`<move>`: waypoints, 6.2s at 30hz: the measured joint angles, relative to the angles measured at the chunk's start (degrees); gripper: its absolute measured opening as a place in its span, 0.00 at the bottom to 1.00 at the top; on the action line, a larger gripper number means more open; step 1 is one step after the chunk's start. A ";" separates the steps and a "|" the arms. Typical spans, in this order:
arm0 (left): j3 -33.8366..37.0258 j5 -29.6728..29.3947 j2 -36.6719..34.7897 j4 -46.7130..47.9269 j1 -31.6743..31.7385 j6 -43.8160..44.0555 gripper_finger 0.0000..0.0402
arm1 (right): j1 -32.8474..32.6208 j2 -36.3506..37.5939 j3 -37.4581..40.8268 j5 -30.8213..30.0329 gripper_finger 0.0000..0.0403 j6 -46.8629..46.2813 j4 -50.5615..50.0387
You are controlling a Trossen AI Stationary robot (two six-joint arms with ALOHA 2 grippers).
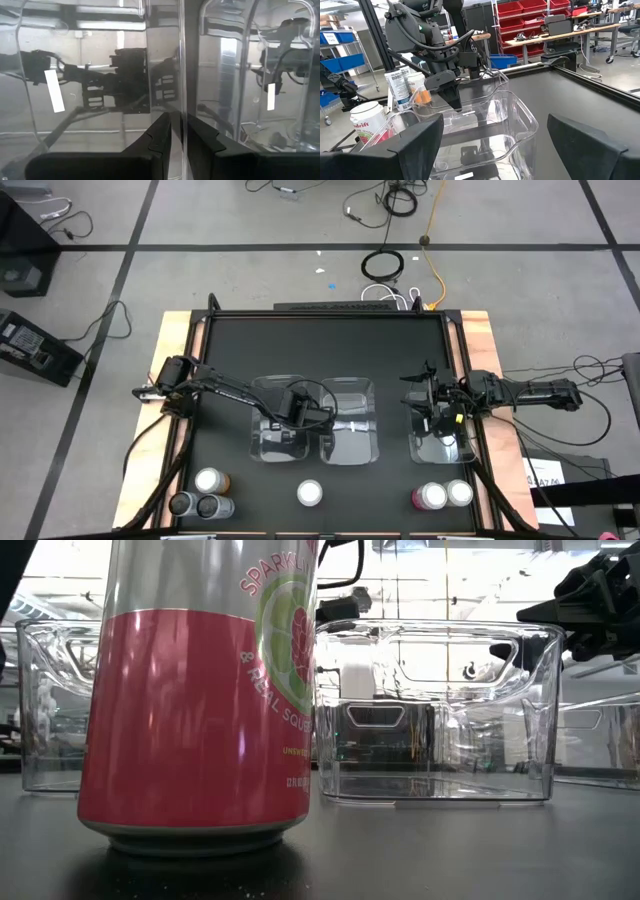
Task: Sort soda cans
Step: Move the top left transparent bin to the center, then move the right transparent bin to the center
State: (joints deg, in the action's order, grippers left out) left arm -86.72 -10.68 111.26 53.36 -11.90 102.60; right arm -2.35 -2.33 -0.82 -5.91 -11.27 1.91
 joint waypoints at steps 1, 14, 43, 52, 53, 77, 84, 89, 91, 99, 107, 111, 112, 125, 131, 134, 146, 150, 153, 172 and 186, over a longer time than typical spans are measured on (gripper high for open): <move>0.00 0.02 0.00 -0.39 0.00 -0.01 0.16 | 0.00 0.00 0.00 0.00 0.87 0.00 0.00; 0.00 -0.14 -0.18 -0.30 0.02 -0.12 0.36 | -0.02 0.00 0.00 0.00 0.87 0.00 0.00; 0.00 -25.03 -19.48 -1.97 -3.11 -38.29 0.37 | 0.00 0.01 0.00 0.01 0.87 0.00 -0.01; 0.00 -28.66 -31.81 3.25 -3.61 -59.00 0.37 | -0.02 0.00 0.00 0.00 0.87 0.00 -0.02; 0.00 -28.95 -33.40 3.85 -3.77 -61.61 0.37 | -0.02 0.02 0.00 0.00 0.87 0.00 0.00; 46.86 -7.22 -71.95 -31.34 -5.44 -84.44 0.37 | -0.01 0.02 0.00 0.02 0.87 0.00 0.00; 52.59 -7.28 -72.36 -30.94 -5.44 -76.30 0.37 | 0.00 0.00 0.00 0.00 0.87 0.00 0.00; 54.00 -7.39 -71.58 -29.61 -5.44 -76.34 0.37 | 0.00 0.01 0.00 0.00 0.87 0.00 0.00; 54.22 -7.50 -71.44 -29.63 -5.44 -76.47 0.37 | 0.00 0.00 0.00 0.00 0.87 -0.01 0.00; 54.27 -7.89 -71.27 -30.59 -5.44 -83.71 0.37 | 0.00 0.00 0.00 0.00 0.87 -0.48 0.03; 54.27 -4.25 -71.26 -35.23 -5.44 -89.71 0.37 | 0.63 0.02 -0.12 -4.49 0.87 -0.29 5.89; 54.27 -2.84 -71.39 -36.41 -5.44 -92.32 0.37 | 0.63 -0.10 -3.63 -4.38 0.87 2.94 5.90; 54.27 -2.86 -71.46 -36.34 -5.44 -93.09 0.37 | 0.63 -0.42 -5.00 -4.39 0.87 3.26 5.04; 56.07 -3.06 -79.75 -34.90 -5.42 -101.97 0.37 | 0.63 -24.92 -36.09 -4.52 0.87 5.99 -20.65; 62.25 -3.03 -88.95 -36.65 -5.43 -101.55 0.37 | 0.63 -40.63 -48.52 -4.52 0.87 0.96 -28.62; 65.27 -3.02 -93.03 -39.95 -5.42 -101.58 0.37 | 0.63 -47.47 -53.78 -4.41 0.87 -3.99 -34.53; 71.91 -2.86 -102.32 -40.87 -5.43 -101.56 0.37 | 0.63 -64.08 -69.60 1.84 0.87 -28.59 -53.50; 72.06 -2.87 -103.53 -40.30 -5.42 -101.66 0.37 | 0.63 -64.99 -69.75 1.53 0.87 -30.55 -50.95; 72.06 -2.89 -103.84 -40.30 -5.44 -101.93 0.37 | 0.63 -65.50 -69.75 1.54 0.87 -32.85 -49.82; 72.06 -5.19 -103.84 -38.66 -5.44 -102.08 0.37 | 1.97 -66.66 -69.75 -1.53 0.87 -40.45 -52.12; 72.06 -6.34 -103.84 -38.64 -5.44 -103.05 0.37 | -2.23 -68.20 -69.69 -6.55 0.87 -71.65 -80.21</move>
State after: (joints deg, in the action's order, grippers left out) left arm -14.66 -17.02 7.42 14.72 -17.34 -0.45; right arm -4.58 -70.53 -70.51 -12.46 -82.91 -78.30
